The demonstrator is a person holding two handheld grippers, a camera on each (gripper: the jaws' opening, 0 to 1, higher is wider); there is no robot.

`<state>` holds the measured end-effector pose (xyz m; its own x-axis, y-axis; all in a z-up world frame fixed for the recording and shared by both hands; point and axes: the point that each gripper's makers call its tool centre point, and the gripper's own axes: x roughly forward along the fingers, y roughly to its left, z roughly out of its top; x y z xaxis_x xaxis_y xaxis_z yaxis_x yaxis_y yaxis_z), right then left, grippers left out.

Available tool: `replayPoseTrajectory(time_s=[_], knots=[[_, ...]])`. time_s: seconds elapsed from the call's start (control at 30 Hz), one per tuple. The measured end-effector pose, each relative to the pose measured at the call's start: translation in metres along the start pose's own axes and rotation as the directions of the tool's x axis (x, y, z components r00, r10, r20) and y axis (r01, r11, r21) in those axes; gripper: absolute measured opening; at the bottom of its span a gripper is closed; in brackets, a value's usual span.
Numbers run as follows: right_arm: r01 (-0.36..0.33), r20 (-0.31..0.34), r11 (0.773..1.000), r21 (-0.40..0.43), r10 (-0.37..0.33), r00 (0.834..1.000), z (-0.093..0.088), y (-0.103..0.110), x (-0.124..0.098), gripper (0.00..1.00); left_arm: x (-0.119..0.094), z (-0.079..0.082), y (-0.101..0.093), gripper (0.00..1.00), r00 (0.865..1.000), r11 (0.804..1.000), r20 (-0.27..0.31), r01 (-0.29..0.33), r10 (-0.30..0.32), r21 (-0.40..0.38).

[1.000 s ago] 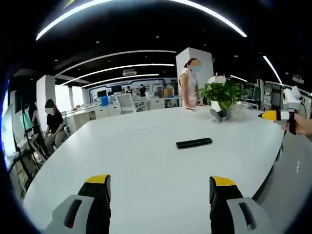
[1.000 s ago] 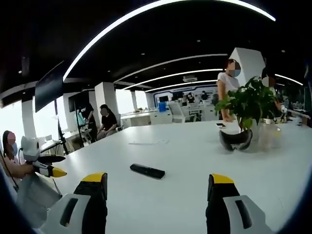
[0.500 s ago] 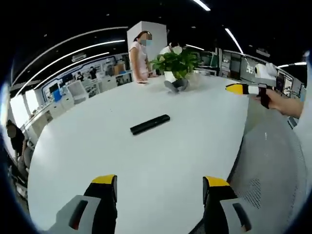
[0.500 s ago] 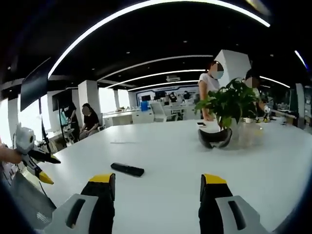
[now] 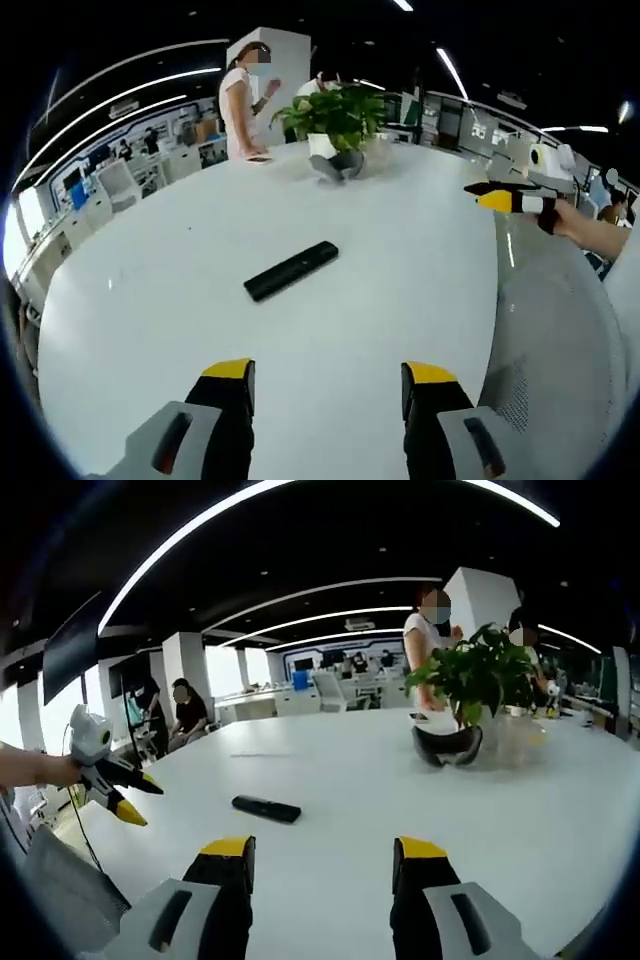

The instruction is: Press the specified remote control buttons in sequence, fully releasing each button before pressing the next.

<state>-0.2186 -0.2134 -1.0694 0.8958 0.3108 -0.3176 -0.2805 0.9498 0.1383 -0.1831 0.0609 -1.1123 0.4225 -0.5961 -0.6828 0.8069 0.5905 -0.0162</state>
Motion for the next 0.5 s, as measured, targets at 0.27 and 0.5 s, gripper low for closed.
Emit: replayPoseTrajectory(time_s=[0.27,0.5], knots=[[-0.019,-0.035,1.000,0.021,0.020,0.999,-0.008,0.001,0.002,0.47,0.029,-0.009,0.013,0.64,0.991,0.989,-0.126,0.059,-0.042,0.135],[-0.050,-0.073,0.999,0.016,0.051,0.996,-0.016,0.008,0.004,0.42,0.042,-0.008,0.025,0.64,0.978,0.978,-0.200,0.099,-0.061,0.185]])
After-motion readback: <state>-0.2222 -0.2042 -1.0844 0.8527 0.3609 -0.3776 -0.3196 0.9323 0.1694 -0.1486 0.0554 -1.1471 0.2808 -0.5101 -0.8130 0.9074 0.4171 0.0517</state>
